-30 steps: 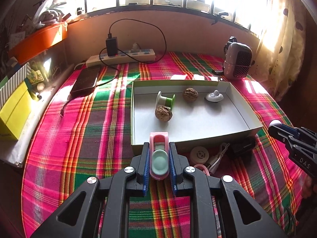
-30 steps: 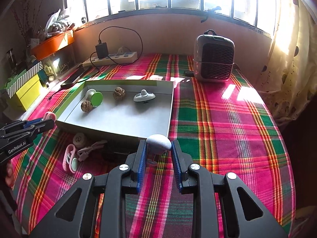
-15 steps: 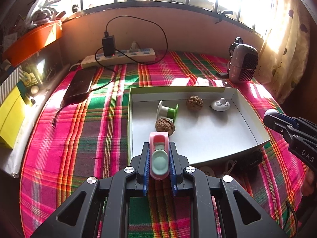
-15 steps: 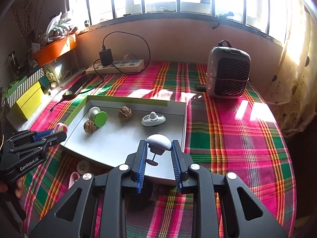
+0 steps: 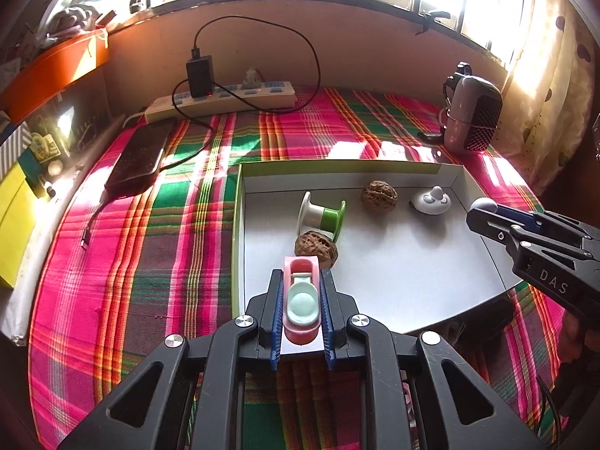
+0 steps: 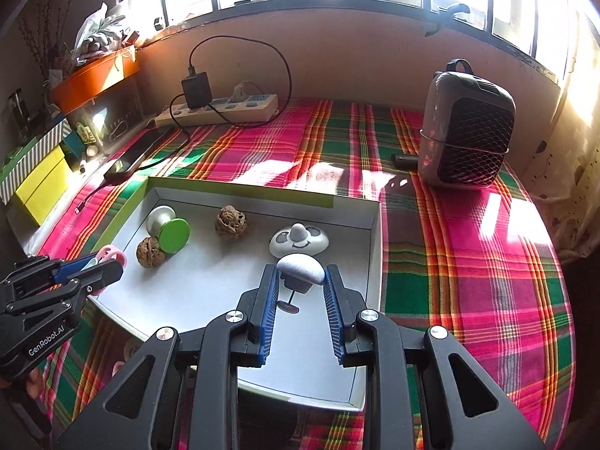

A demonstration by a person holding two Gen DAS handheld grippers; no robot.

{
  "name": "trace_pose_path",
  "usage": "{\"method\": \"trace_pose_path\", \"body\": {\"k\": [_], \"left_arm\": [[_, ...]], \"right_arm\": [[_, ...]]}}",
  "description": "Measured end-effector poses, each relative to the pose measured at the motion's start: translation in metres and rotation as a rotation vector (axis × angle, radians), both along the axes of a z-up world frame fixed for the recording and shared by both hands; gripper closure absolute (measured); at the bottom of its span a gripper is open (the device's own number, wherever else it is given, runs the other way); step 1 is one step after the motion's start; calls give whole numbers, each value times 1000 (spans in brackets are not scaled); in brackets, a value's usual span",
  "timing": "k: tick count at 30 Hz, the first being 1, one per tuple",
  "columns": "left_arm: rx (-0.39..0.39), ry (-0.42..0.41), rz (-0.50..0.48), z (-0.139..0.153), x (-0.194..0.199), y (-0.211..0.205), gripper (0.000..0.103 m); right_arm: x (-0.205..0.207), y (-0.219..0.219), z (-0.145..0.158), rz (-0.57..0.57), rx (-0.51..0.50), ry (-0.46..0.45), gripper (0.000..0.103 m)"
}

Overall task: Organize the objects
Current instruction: 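Carry the white knob and pink clip over the box with both grippers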

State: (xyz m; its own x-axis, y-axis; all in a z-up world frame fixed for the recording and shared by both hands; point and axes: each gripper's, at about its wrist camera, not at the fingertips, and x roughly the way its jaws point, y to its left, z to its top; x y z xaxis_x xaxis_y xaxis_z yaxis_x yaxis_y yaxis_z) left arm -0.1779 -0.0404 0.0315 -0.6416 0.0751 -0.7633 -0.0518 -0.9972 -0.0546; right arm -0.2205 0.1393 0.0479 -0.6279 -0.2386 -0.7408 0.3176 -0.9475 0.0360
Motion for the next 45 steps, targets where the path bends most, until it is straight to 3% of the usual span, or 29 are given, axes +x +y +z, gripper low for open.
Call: {"method": "trace_pose_path", "body": {"k": [15,45], "left_arm": [[-15,-33,1,-17,-14,3,87],[-39,-39,-8,-20,-15,4,87]], "right_arm": [[-18,-6,-19,4,41,-34,77],[-20,-11,-29,4,77,-39,77]]}}
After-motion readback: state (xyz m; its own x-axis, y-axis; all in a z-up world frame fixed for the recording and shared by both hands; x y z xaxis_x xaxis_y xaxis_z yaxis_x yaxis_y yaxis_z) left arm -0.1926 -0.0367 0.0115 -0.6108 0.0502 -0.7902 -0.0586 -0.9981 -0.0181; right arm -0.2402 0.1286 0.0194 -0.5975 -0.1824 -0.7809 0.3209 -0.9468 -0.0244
